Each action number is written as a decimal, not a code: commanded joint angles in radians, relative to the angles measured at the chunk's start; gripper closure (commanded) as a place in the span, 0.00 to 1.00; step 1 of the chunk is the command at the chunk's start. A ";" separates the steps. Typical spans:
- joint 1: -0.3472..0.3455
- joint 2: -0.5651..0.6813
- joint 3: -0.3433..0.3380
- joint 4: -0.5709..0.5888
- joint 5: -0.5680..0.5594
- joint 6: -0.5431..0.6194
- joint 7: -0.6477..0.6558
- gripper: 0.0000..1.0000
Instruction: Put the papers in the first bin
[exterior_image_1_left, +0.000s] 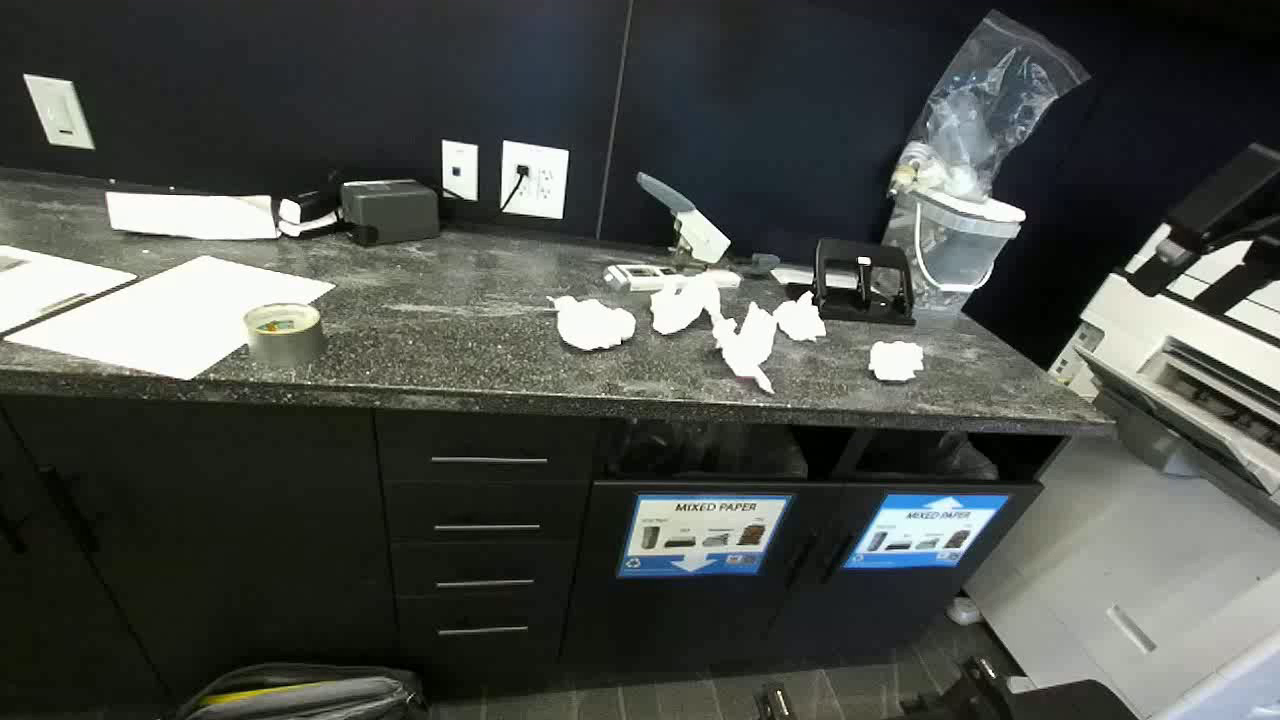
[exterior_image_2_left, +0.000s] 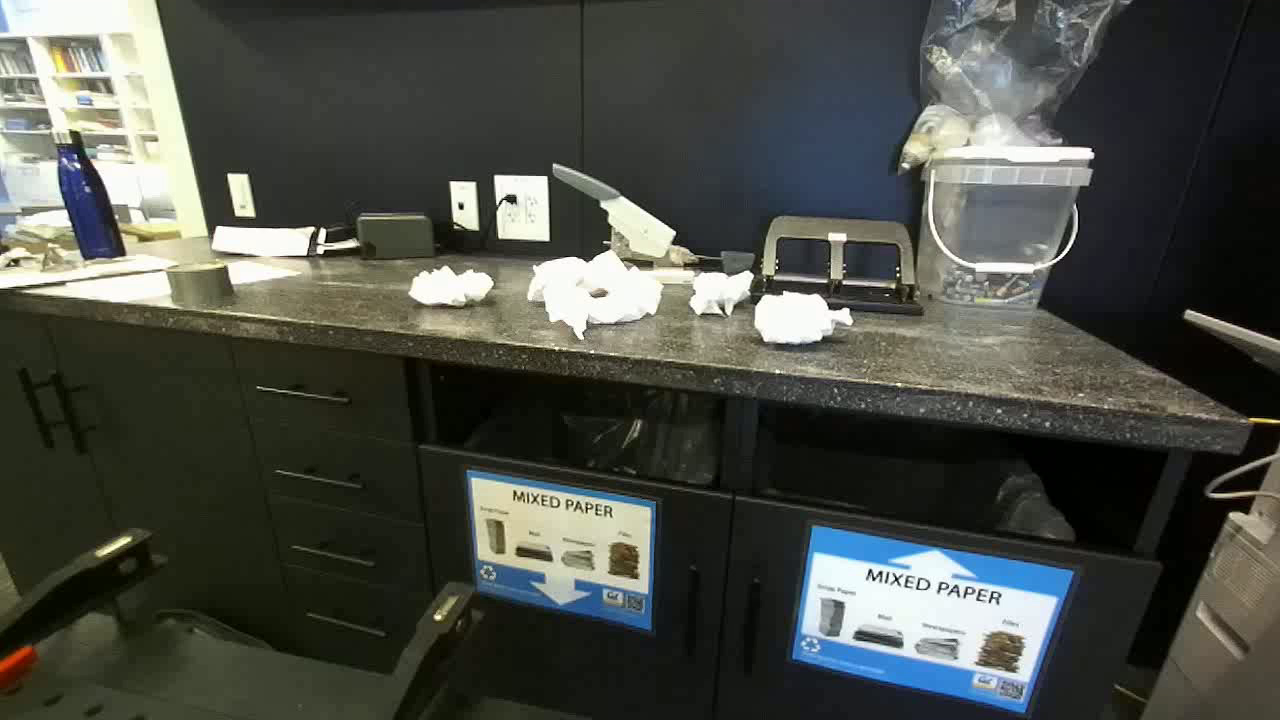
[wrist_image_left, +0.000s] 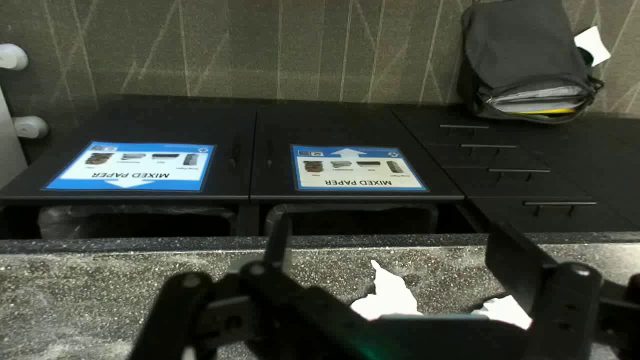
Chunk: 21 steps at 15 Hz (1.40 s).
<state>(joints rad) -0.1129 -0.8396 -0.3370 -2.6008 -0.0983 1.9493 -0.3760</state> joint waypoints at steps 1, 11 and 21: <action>-0.008 0.002 0.007 0.006 0.006 -0.001 -0.005 0.00; 0.023 0.149 0.003 0.048 -0.011 0.176 -0.028 0.00; 0.095 0.740 -0.048 0.306 0.283 0.755 0.006 0.00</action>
<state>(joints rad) -0.0478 -0.2980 -0.3666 -2.4593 0.0568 2.6548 -0.3622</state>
